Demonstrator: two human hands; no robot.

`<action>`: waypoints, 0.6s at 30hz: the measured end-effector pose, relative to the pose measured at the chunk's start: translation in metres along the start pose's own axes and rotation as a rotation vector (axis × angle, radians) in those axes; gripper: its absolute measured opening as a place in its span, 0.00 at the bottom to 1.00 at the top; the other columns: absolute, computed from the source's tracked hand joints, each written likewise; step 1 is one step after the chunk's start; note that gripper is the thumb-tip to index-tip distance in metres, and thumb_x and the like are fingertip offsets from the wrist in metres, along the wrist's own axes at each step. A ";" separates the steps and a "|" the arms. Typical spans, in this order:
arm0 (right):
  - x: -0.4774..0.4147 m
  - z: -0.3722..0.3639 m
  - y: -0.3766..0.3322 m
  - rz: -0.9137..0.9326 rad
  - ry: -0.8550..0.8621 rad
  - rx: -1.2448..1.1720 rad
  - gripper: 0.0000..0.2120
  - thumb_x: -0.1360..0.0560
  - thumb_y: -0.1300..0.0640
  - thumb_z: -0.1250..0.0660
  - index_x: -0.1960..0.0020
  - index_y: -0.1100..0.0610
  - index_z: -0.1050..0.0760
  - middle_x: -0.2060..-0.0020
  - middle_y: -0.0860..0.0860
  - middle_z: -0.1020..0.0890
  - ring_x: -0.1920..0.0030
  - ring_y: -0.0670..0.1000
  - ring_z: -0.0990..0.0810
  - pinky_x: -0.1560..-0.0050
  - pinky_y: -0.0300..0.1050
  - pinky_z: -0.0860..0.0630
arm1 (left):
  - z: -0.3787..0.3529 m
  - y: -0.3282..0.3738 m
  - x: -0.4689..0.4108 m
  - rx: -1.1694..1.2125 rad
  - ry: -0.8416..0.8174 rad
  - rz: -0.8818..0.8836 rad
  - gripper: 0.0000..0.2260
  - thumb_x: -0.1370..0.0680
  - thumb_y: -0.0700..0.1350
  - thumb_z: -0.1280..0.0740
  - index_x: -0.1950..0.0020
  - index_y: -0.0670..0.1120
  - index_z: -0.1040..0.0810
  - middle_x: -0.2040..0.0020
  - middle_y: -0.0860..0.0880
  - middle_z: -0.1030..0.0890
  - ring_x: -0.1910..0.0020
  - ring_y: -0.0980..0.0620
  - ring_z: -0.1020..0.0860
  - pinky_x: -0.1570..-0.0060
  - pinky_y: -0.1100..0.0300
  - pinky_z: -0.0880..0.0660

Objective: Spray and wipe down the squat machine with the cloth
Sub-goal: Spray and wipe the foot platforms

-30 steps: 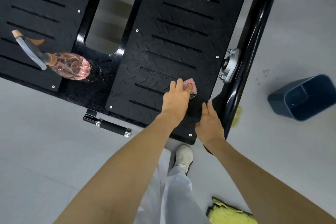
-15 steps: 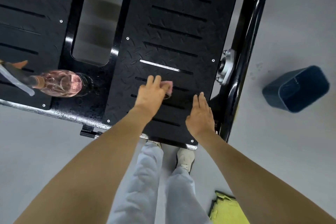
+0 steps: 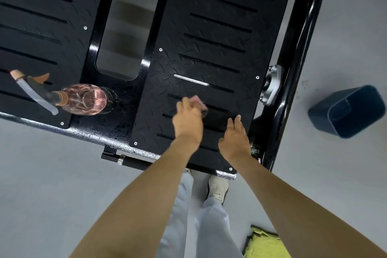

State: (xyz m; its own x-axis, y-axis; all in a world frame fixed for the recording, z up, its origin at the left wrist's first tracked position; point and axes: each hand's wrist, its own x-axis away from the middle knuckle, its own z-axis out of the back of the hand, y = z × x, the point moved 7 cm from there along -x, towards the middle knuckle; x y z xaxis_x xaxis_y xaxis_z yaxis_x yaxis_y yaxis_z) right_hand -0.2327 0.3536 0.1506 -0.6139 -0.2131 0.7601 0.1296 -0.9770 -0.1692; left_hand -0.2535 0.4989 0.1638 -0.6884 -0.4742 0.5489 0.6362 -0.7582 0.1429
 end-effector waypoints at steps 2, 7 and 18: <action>-0.001 0.000 0.001 -0.008 0.013 -0.008 0.34 0.22 0.60 0.39 0.22 0.60 0.52 0.22 0.55 0.56 0.23 0.55 0.51 0.26 0.52 0.43 | -0.009 0.033 0.006 -0.002 -0.058 -0.151 0.19 0.23 0.36 0.39 0.31 0.43 0.33 0.34 0.43 0.37 0.36 0.44 0.36 0.52 0.54 0.25; -0.001 0.002 0.005 -0.015 0.033 -0.044 0.35 0.23 0.56 0.36 0.22 0.56 0.50 0.22 0.53 0.53 0.24 0.54 0.45 0.28 0.53 0.37 | -0.022 0.068 0.010 -0.094 -0.152 -0.335 0.17 0.20 0.40 0.40 0.31 0.43 0.33 0.31 0.43 0.40 0.35 0.44 0.37 0.51 0.54 0.26; -0.003 0.005 -0.012 -0.014 0.043 -0.030 0.32 0.23 0.62 0.40 0.23 0.60 0.50 0.23 0.58 0.56 0.24 0.58 0.49 0.28 0.53 0.39 | 0.007 -0.002 -0.019 -0.236 -0.143 -0.351 0.30 0.26 0.35 0.33 0.27 0.49 0.37 0.33 0.43 0.39 0.34 0.42 0.38 0.48 0.51 0.27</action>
State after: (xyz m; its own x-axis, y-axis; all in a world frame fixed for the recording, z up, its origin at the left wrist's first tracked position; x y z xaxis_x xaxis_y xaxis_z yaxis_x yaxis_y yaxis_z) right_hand -0.2284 0.3660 0.1541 -0.6488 -0.1981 0.7347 0.0980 -0.9792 -0.1775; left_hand -0.2390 0.5125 0.1586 -0.7831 -0.1154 0.6111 0.2640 -0.9514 0.1586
